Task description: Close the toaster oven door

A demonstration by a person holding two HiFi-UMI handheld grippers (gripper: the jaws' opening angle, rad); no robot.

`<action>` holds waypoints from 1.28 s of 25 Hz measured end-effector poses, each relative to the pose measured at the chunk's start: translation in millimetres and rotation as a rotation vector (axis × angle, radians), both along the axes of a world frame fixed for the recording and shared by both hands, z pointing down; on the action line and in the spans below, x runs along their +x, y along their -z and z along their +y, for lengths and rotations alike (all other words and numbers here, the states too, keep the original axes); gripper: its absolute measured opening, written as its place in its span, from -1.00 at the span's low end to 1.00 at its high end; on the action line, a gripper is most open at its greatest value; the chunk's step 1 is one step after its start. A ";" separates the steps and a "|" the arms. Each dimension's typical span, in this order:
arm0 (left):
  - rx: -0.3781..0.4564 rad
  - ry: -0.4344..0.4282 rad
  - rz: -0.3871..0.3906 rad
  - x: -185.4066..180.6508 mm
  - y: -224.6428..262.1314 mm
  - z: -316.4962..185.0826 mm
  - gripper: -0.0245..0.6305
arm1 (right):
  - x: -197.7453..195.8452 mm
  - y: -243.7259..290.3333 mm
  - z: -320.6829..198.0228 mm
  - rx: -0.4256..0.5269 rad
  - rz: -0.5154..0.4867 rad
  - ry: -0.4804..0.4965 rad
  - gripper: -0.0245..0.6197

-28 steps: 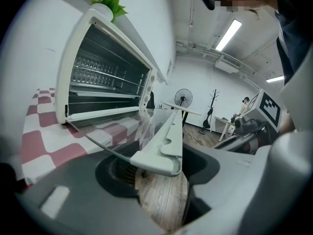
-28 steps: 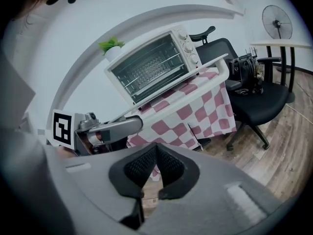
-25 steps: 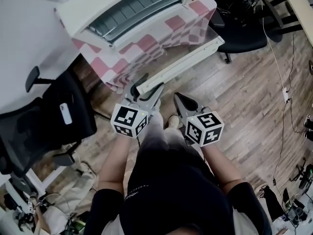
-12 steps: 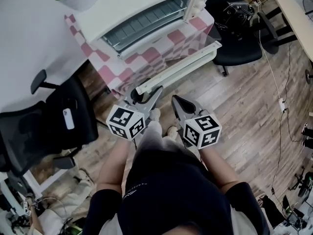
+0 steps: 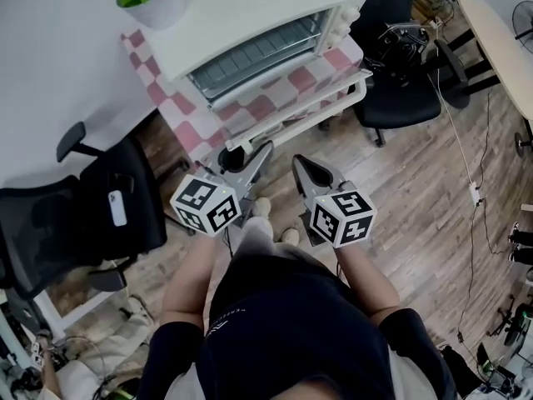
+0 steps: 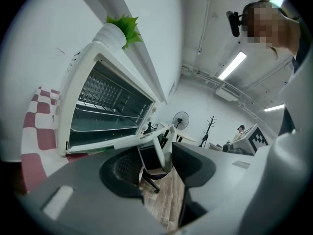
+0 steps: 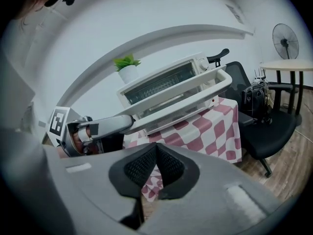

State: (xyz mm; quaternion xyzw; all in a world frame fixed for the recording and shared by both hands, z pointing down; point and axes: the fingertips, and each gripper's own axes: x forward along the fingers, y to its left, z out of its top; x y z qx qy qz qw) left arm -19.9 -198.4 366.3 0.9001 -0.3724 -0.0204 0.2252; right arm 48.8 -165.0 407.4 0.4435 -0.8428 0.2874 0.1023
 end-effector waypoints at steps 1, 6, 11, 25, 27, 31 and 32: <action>-0.001 0.002 0.010 -1.6 2.8 -2.2 -0.34 | -0.8 2.3 -2.0 0.006 0.000 0.001 -0.91; -0.009 0.015 0.060 -9.1 15.9 -13.5 -0.33 | -4.4 13.6 -14.0 0.028 -0.017 0.002 -0.91; -0.018 0.028 0.115 -16.4 34.2 -25.1 -0.33 | -9.0 19.6 -25.4 0.046 -0.010 0.009 -0.91; -0.058 0.152 0.346 -49.8 69.7 -72.0 -0.30 | -26.6 29.3 -49.9 0.034 -0.052 0.022 -0.91; -0.057 0.171 0.362 -53.0 71.4 -76.0 -0.30 | -28.9 27.8 -51.0 0.031 -0.049 0.027 -0.91; -0.055 0.201 0.385 -57.3 74.2 -82.5 -0.28 | -32.3 25.6 -52.7 0.026 -0.044 0.032 -0.91; -0.054 0.208 0.387 -58.4 74.9 -84.6 -0.28 | -33.2 25.5 -53.4 0.025 -0.043 0.033 -0.92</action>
